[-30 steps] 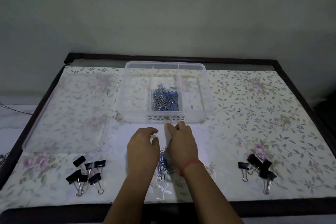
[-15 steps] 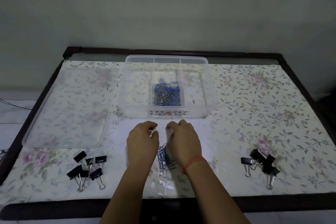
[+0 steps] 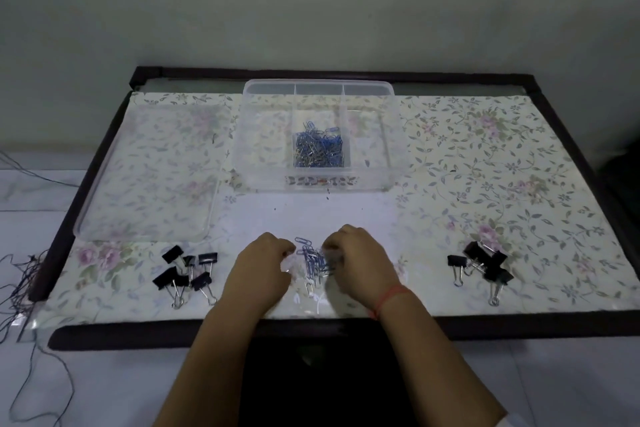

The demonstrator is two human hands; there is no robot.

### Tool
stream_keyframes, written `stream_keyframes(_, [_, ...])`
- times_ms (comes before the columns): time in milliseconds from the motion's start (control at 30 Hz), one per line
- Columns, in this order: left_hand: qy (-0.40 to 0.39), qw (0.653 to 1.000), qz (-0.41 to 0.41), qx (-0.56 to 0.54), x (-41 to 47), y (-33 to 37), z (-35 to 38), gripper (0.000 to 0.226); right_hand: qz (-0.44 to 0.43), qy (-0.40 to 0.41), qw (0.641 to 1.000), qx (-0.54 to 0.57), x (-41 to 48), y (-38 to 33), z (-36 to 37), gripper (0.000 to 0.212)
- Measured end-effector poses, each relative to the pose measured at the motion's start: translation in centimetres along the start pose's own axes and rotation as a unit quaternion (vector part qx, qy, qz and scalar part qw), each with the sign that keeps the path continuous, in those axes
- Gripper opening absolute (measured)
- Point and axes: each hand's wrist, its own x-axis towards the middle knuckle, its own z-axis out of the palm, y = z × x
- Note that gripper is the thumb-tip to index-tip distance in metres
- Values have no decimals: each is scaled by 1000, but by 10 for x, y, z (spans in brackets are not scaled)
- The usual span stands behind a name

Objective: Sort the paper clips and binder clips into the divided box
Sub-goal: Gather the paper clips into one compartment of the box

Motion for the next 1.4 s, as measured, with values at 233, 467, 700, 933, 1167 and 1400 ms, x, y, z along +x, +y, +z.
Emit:
stream_keyframes(233, [-40, 998, -11, 37, -16, 12, 6, 82, 100, -41, 994, -9, -24, 15, -3, 60])
stream_keyframes(467, [54, 992, -32, -112, 8, 21, 13, 48, 76, 19, 993, 87, -1, -4, 13, 33])
stream_keyframes(700, [83, 987, -5, -134, 5, 1, 4, 61, 62, 18, 995, 75, -1, 4, 8, 59])
stream_keyframes(933, [5, 996, 80, -50, 28, 10, -1, 60, 45, 30, 998, 35, 8, -8, 17, 48])
stream_keyframes(1167, [29, 995, 85, -40, 35, 13, -1, 23, 38, 48, 998, 14, 14, -7, 21, 19])
stream_keyframes(1400, [35, 997, 67, 0, 35, 16, 5, 12, 19, 43, 999, -8, 12, -11, 23, 19])
